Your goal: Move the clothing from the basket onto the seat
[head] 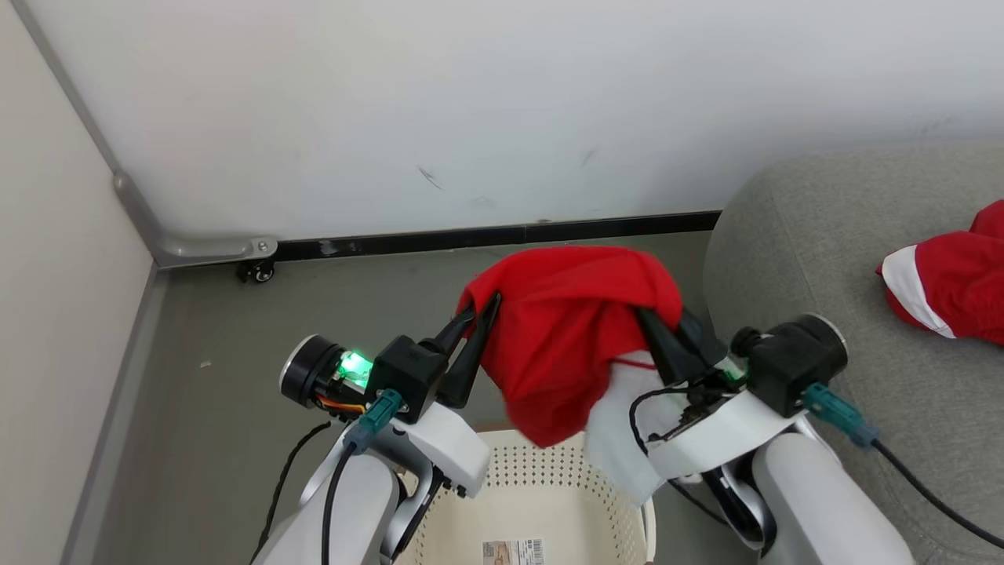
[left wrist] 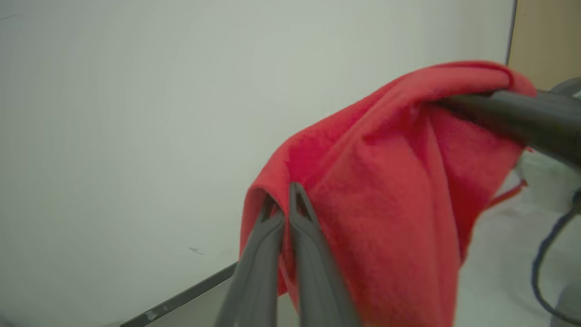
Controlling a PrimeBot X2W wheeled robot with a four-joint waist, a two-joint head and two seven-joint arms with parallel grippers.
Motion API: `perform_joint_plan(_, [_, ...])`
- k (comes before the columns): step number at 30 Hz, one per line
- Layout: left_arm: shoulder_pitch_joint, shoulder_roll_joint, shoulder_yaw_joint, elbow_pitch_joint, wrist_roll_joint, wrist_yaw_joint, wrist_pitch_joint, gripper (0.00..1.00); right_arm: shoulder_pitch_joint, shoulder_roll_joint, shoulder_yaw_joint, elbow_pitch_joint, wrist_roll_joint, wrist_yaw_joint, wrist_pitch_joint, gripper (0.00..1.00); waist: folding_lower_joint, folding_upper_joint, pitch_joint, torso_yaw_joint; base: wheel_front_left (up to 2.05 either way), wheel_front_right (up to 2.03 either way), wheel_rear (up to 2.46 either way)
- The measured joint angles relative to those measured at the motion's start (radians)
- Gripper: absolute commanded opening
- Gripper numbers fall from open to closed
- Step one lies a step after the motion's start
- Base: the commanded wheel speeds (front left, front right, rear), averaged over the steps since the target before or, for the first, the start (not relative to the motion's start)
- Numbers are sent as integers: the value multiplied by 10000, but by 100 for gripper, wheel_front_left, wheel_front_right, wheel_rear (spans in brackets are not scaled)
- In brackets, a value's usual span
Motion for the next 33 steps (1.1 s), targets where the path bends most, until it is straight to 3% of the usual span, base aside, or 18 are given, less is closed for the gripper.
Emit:
perform_joint_plan(1, [37, 12, 8, 69, -35, -42, -2, 77, -2, 0, -117, -140, 17, 0, 0, 0, 0, 0, -6, -33, 0, 0, 0])
perform_joint_plan(2, [84, 25, 8, 90, -38, -65, -6, 100, 2, 0, -198, -267, 15, 0, 0, 0, 0, 0, -12, -64, 0, 0, 0])
perform_joint_plan(17, [713, 249, 1007, 311, -802, 35, -251, 100, 882, -727, -2029, -1294, -291, 0, -10, 0, 0, 0, -233, -283, 0, 0, 0])
perform_joint_plan(25, [803, 232, 1358, -31, -974, 123, -353, 100, 1667, -732, -2176, -1745, -554, 0, -10, 0, 0, 0, -295, -496, 0, 0, 0])
perform_joint_plan(33, [916, 209, 1379, -303, -974, 119, -355, 100, 2491, -658, -3126, -2320, -690, 0, -12, 0, 0, 0, -352, -885, 0, 0, 0])
